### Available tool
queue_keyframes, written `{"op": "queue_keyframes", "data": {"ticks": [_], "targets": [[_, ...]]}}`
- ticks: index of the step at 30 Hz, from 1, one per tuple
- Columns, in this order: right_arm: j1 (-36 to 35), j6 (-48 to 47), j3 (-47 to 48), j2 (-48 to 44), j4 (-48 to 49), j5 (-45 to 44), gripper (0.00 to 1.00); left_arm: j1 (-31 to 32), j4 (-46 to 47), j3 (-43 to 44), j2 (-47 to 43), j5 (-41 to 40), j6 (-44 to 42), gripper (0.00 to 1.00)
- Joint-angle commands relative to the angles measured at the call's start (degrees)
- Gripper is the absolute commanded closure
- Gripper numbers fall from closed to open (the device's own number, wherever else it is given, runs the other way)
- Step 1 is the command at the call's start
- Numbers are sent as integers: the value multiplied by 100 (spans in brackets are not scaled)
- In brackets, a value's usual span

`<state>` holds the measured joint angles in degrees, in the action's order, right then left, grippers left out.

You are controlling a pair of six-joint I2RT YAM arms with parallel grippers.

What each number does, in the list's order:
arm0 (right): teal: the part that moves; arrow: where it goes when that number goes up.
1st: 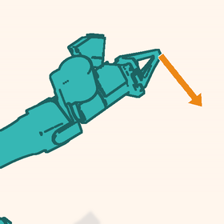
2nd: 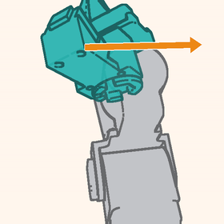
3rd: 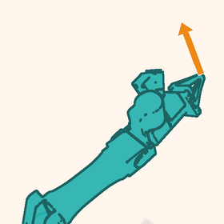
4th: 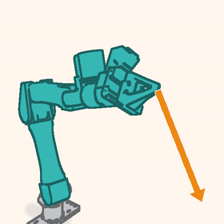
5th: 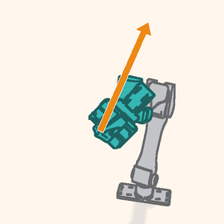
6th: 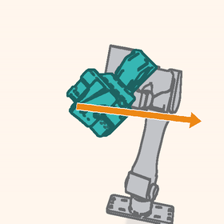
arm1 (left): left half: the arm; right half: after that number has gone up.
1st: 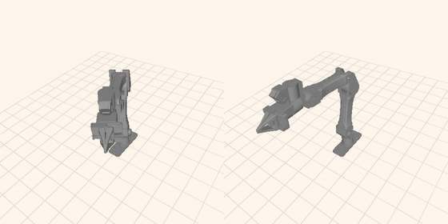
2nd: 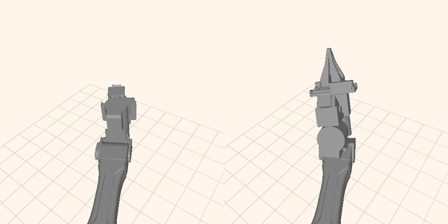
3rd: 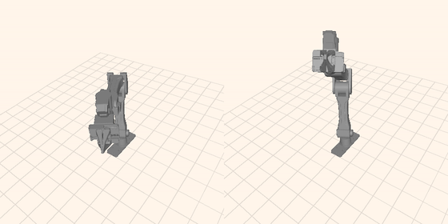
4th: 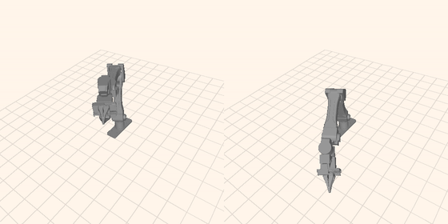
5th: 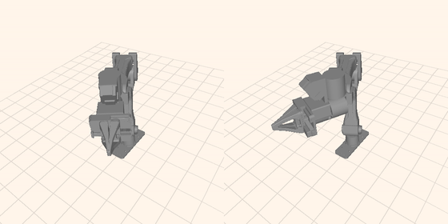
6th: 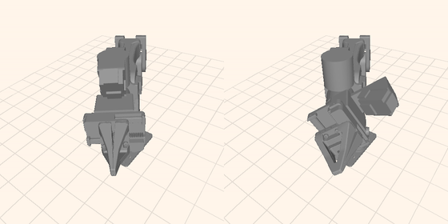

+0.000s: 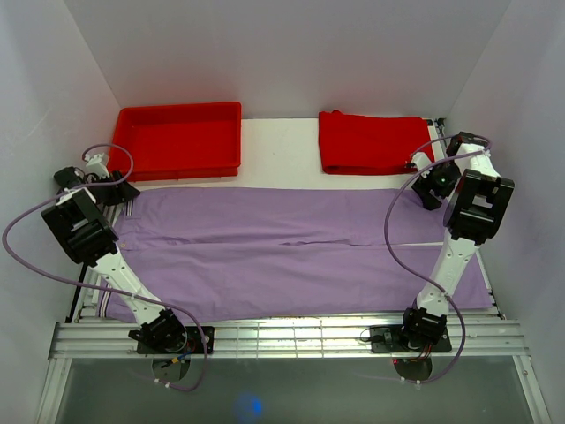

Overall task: Fold and stack the trousers
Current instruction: Fold the trousers

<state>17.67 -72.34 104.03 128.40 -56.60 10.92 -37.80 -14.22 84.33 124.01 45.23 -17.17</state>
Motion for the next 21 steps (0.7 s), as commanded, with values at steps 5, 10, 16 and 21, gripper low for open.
{"op": "queue_keyframes", "data": {"ticks": [5, 10, 16, 21], "targets": [[201, -237, 231, -271, -317, 244, 9, -122, -72, -181, -236, 398, 100, 71], [421, -184, 784, -123, -448, 446, 7, -122, -11, -172, -245, 285, 152, 99], [536, 105, 1321, 343, -730, 771, 6, -122, -28, -40, -193, 109, 161, 100], [553, 658, 1550, 695, -721, 1114, 5, -122, -99, 13, -228, 109, 117, 100]]}}
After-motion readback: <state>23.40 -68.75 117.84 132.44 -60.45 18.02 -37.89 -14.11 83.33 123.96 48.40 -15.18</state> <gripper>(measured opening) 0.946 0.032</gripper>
